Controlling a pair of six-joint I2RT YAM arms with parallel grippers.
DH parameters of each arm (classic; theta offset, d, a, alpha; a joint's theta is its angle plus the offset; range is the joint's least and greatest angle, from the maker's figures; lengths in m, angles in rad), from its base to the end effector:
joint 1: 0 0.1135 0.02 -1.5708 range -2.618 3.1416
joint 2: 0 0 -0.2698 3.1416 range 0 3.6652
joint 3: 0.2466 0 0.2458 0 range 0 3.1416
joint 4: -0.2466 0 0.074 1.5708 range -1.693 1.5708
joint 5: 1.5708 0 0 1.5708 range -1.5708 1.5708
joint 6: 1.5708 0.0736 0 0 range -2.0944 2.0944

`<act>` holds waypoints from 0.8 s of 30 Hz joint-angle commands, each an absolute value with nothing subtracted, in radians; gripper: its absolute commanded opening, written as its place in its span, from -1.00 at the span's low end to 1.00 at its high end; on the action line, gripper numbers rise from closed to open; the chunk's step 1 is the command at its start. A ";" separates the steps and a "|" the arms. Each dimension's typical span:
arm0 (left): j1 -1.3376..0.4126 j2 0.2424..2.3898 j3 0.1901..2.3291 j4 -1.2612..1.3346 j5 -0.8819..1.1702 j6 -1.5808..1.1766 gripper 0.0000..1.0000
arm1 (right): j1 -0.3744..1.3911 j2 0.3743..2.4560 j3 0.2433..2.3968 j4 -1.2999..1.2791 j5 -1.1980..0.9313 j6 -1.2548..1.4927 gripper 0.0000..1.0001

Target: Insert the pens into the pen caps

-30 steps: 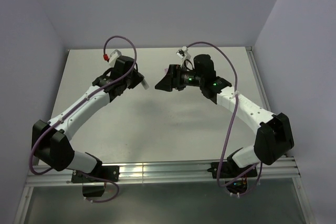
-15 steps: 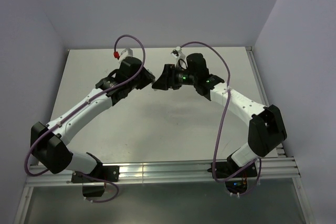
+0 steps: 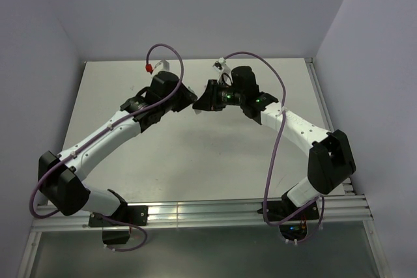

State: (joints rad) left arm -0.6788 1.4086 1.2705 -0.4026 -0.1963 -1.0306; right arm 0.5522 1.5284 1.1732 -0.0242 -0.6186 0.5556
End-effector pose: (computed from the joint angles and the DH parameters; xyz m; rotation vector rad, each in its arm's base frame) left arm 0.2784 -0.2061 0.3311 -0.5069 2.1497 -0.7991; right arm 0.2989 0.2343 0.3068 -0.4449 2.0711 1.3008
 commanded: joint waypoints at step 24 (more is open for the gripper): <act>-0.696 1.408 1.348 -0.374 -0.308 -0.977 -0.19 | 0.561 1.434 1.151 -0.021 -0.640 0.557 -1.00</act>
State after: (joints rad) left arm -0.6979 1.4055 1.2961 -0.4072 -0.2562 -1.0042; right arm 0.5522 1.4914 1.1584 -0.0376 -0.6033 0.5674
